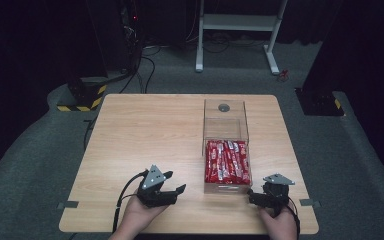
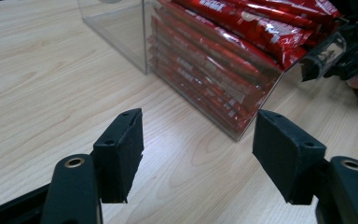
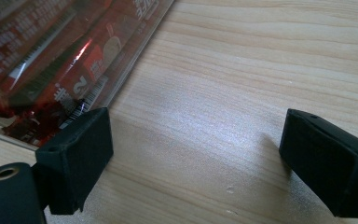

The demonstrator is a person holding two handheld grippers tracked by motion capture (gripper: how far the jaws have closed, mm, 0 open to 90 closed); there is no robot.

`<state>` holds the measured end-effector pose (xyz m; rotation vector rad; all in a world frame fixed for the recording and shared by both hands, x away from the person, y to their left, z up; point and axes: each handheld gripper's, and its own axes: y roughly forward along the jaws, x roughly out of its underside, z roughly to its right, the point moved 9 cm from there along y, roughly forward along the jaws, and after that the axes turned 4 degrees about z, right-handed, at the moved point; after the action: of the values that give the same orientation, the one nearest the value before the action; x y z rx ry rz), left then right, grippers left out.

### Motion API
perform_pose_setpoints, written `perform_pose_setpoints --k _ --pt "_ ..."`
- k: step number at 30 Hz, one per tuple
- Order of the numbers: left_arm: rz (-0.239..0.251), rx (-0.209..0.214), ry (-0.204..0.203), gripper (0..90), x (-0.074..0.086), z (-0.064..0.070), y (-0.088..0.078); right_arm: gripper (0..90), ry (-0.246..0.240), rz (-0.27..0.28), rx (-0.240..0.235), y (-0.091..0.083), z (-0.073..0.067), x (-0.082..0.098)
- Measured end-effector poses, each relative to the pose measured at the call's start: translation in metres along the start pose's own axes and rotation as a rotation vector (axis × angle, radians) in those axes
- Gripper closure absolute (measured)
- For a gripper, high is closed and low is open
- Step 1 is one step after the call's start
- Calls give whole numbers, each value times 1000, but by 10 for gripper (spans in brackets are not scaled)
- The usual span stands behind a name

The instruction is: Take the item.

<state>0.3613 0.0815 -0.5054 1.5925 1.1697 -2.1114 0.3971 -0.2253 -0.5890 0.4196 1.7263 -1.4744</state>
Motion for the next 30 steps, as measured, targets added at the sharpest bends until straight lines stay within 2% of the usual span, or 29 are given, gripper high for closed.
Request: perform_pose_setpoints --k 1,11,22,23,24,30 --pt "4 4 9 340 -3 2 2 95 0 0 0 0 0 0" --pt "18 21 13 349 -14 8 9 97 1 0 -1 0 0 0" --pt "21 39 25 357 -22 15 17 100 3 0 -3 0 -1 0" --pt "58 46 -52 357 -25 23 20 100 3 1 -4 0 -1 0" --pt "62 47 -53 358 -26 23 21 101 3 1 -4 0 -1 0" --pt "29 53 12 358 -29 22 24 102 1 1 -5 0 -1 0"
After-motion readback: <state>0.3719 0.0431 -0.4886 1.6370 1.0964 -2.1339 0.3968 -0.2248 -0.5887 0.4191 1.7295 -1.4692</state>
